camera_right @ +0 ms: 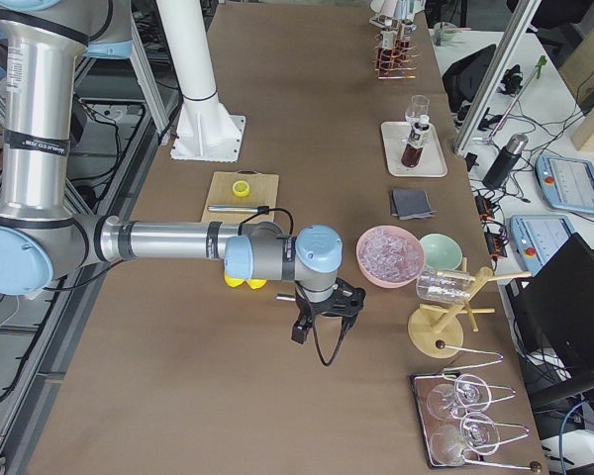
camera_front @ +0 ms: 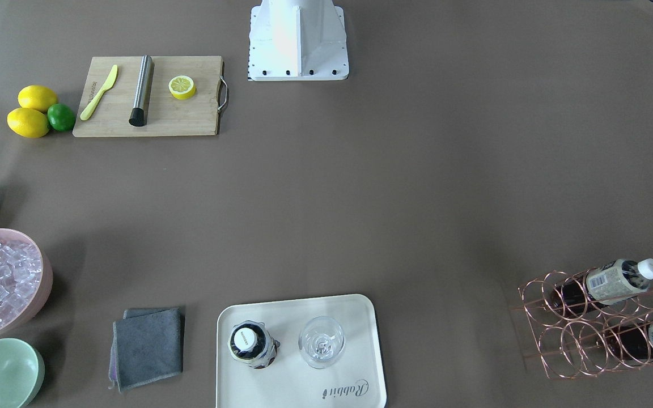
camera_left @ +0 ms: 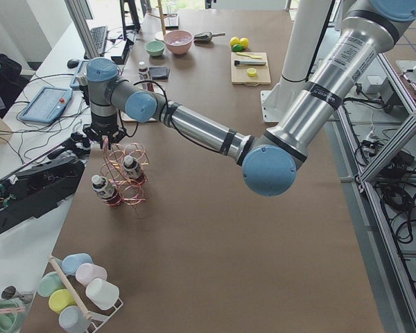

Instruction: Take tea from basket to plate

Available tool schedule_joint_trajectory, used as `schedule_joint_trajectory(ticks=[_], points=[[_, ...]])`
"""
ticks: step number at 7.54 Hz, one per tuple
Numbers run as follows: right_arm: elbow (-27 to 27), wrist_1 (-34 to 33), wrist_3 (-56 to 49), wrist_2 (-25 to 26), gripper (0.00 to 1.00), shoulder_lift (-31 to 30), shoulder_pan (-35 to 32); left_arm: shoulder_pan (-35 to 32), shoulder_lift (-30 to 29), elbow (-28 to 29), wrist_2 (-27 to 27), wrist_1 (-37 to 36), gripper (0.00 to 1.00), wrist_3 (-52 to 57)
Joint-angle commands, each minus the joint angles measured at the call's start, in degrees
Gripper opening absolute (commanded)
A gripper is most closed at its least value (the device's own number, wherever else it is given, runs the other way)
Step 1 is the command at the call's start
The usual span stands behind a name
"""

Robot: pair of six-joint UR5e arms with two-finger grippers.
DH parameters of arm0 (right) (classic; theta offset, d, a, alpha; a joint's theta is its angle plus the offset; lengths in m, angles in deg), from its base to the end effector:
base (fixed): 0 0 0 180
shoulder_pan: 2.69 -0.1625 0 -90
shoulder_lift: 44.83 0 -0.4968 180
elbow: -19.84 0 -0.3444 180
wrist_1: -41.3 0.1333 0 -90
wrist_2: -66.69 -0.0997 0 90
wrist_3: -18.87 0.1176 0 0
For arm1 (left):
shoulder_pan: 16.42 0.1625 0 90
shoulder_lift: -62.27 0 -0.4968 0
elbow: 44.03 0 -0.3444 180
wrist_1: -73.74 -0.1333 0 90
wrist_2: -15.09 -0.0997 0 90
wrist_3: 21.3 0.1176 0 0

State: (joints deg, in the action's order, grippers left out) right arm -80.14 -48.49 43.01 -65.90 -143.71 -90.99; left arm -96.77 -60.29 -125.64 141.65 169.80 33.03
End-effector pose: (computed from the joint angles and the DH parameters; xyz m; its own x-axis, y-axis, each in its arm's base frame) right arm 0.0427 -0.3707 0.7310 0.6832 0.3746 0.6268 -0.2737 0.9272 -0.2558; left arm 0.0575 -0.7158 0.4716 0.3148 0.9429 0.1089 -0.6869 0.1471 0.7117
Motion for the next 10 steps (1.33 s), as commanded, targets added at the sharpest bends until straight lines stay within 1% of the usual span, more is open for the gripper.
schedule_joint_trajectory(ticks=[1,2,3,4,5,6,7,8,9,10], points=[[-2.69,-18.67,0.20,3.74,1.00,7.61,4.89,0.11,0.04,-0.31,0.00,0.09,0.80,-0.01],[-2.59,-21.71,0.21,3.48,1.00,9.30,5.32,0.11,0.47,-0.39,0.09,0.18,0.98,-0.45],[-2.51,-20.18,-1.01,3.48,1.00,8.62,5.33,0.11,0.48,-0.48,0.09,0.18,0.98,-0.71],[-2.24,-17.29,-6.59,3.39,1.00,8.53,5.33,0.11,0.56,-0.48,0.09,0.18,0.98,-0.72],[-1.63,-16.83,-12.04,3.39,1.00,6.79,5.33,0.02,0.57,-0.57,0.18,0.18,0.98,-0.80],[1.07,-11.86,-20.71,3.22,1.00,5.99,4.46,0.02,0.65,-0.57,0.18,0.18,0.98,-0.80],[3.88,-8.07,-25.15,2.26,1.00,5.80,2.71,-0.24,0.65,-0.57,0.35,0.18,0.98,-0.80],[5.04,-6.73,-27.63,1.03,1.00,5.45,1.73,-0.85,0.74,-0.57,0.61,0.18,0.98,-1.59],[3.40,-6.11,-28.27,1.89,1.00,5.02,-0.02,-2.43,1.35,-1.18,0.79,0.18,0.98,-6.21],[3.21,-6.19,-27.84,2.07,1.00,4.92,-0.03,-3.57,4.40,-3.54,3.06,0.18,0.98,-11.82]])
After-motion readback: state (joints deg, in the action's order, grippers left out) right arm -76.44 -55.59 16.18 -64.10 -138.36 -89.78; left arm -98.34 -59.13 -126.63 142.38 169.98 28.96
